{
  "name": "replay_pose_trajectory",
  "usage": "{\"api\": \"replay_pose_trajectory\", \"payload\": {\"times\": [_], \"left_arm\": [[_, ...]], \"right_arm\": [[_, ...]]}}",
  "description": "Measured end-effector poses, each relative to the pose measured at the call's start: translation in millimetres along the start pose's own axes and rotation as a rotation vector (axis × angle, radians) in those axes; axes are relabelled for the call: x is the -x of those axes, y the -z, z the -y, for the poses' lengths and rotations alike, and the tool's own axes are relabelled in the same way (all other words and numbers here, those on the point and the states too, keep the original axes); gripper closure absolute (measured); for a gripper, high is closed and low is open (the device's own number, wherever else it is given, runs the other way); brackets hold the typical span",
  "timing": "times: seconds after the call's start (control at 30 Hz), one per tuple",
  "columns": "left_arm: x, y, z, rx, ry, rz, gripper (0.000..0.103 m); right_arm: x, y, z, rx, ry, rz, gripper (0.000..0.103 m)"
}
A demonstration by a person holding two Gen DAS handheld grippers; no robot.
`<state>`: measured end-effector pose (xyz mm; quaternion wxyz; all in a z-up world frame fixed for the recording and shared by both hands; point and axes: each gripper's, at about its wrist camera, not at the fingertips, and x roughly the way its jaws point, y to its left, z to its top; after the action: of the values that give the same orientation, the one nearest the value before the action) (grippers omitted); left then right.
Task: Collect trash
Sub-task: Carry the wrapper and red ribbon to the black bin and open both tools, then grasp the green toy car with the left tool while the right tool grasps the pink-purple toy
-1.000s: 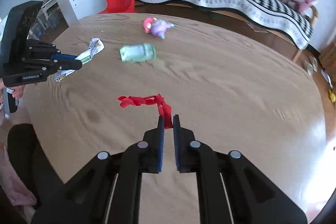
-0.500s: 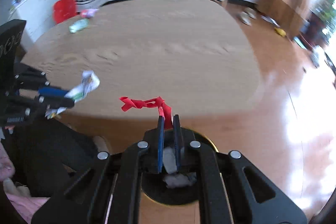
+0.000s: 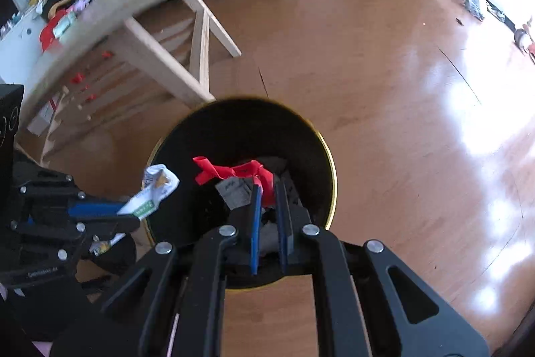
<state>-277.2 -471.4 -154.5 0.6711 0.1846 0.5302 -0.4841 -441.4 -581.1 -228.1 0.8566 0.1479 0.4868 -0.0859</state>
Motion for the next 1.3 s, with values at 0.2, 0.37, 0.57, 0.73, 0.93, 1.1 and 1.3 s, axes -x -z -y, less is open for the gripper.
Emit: {"api": "replay_pose_trajectory", "payload": {"times": [0.2, 0.37, 0.57, 0.73, 0.93, 1.1, 1.3], "left_arm": [[-7, -2, -7, 0.044, -0.023, -0.012, 0.094], [-5, 4, -5, 0.039, -0.027, -0.013, 0.094], [-2, 4, -1, 0.033, -0.022, -0.010, 0.094], [-2, 5, 1, 0.026, -0.036, -0.001, 0.094], [-2, 4, 6, 0.052, -0.108, -0.004, 0.009], [27, -1, 11, 0.002, -0.093, 0.081, 0.009], [123, -15, -16, 0.021, -0.125, 0.294, 0.007]], "right_arm": [[-15, 2, 8, -0.028, -0.036, -0.008, 0.094], [-19, -7, 4, -0.037, -0.055, -0.003, 0.094], [-20, -6, 10, -0.043, -0.057, -0.015, 0.094], [-23, -10, 11, -0.053, -0.055, -0.020, 0.094], [-21, -14, 20, -0.124, -0.068, -0.028, 0.023], [3, -23, 24, -0.146, 0.050, 0.065, 0.008], [46, -53, 1, -0.132, 0.164, 0.199, 0.007]]}}
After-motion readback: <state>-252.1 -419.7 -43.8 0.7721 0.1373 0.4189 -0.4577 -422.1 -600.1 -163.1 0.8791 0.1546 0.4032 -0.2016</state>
